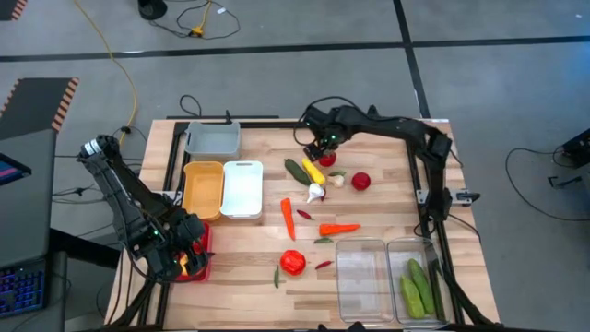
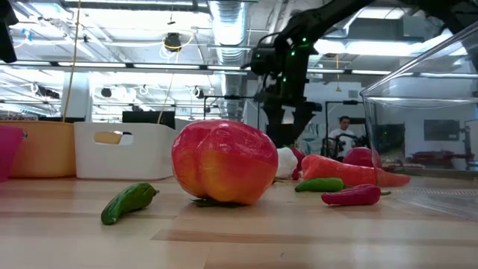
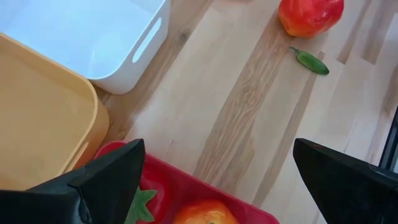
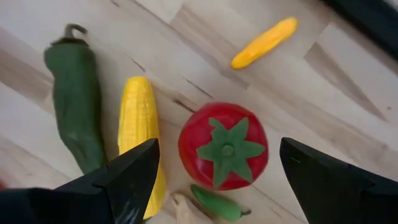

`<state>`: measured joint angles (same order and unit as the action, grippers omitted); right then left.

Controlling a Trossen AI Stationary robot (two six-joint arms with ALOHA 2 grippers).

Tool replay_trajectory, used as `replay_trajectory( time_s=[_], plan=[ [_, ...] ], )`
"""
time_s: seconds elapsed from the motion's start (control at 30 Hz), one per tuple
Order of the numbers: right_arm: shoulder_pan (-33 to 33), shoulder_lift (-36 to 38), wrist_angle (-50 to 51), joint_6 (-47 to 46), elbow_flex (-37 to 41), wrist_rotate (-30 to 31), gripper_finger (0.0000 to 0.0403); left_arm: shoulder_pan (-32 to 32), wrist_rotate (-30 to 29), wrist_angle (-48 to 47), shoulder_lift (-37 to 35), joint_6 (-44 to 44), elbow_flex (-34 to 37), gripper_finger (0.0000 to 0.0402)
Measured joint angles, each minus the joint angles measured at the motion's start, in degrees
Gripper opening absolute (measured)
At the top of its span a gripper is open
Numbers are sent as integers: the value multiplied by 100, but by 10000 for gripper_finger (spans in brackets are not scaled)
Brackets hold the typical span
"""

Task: Sort produce into baskets
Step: Put the top red tomato into the red bin

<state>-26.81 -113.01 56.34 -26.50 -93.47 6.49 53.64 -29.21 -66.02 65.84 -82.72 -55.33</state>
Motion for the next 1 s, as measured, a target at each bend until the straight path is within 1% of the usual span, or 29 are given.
replay_trajectory(
  time_s=[0.13, 0.5, 0.7, 1.0],
  plan=[
    [-39, -158, 105, -49, -4, -16, 360, -1, 1, 0, 1, 46, 0, 395],
    [-59, -183, 173, -363, -4, 40, 360, 1, -84, -2, 1, 112, 0, 395],
    [-61, -415, 368, -502, -7, -34, 360, 1, -84, 0, 1, 129, 0, 395],
    [-33, -691, 225, -500, -24, -124, 357, 0, -119, 0, 1, 127, 0, 395]
  ],
)
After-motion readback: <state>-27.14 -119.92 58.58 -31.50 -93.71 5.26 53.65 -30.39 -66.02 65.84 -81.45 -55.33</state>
